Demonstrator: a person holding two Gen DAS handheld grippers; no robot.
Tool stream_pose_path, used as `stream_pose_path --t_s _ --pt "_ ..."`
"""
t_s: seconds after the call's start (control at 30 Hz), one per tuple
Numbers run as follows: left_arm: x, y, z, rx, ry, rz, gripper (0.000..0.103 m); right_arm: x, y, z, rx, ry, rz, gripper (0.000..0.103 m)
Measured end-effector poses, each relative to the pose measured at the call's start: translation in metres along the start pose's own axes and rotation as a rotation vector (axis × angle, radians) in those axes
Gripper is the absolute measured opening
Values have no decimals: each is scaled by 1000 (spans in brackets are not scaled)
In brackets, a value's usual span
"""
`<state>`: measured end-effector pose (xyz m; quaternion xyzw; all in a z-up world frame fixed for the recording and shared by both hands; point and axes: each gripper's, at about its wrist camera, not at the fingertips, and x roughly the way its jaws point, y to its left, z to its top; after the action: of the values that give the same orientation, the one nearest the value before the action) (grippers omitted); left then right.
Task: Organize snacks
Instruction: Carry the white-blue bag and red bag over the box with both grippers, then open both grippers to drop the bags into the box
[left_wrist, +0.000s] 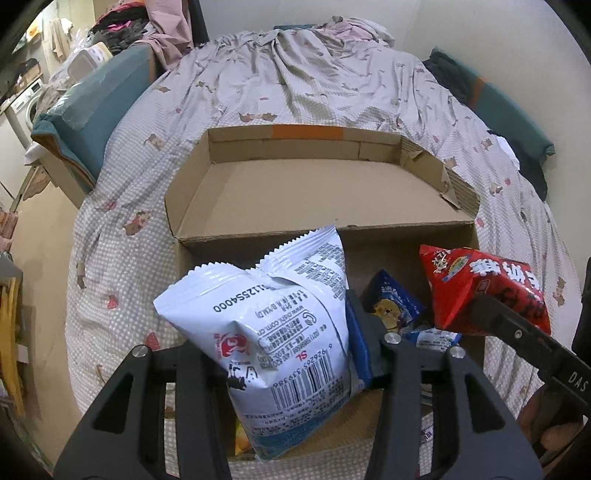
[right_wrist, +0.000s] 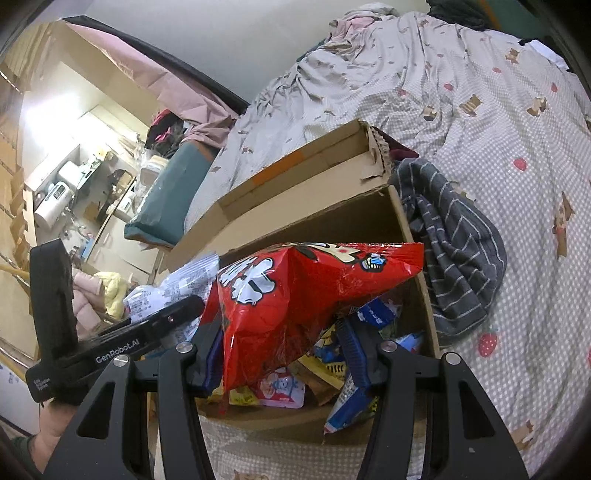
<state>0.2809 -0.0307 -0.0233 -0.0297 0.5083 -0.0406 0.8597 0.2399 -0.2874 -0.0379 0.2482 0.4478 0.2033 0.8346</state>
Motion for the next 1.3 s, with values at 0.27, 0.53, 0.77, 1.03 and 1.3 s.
stream_pose_path --t_s 0.27,0.53,0.77,1.03,1.3 --pt "-3 5 0 -19 -15 28 56 -1 -1 3 26 -5 42 63" --pt "-16 1 0 -14 -62 53 87 -16 4 6 4 -38 53 93" --pt "-29 -2 -1 1 -86 78 87 -24 9 6 -34 -59 40 93" --pt "-45 9 -15 -59 -97 71 87 -34 12 3 -55 -57 20 93" --pt "-77 21 -35 -85 -139 62 87 -53 18 -15 -54 -35 37 93"
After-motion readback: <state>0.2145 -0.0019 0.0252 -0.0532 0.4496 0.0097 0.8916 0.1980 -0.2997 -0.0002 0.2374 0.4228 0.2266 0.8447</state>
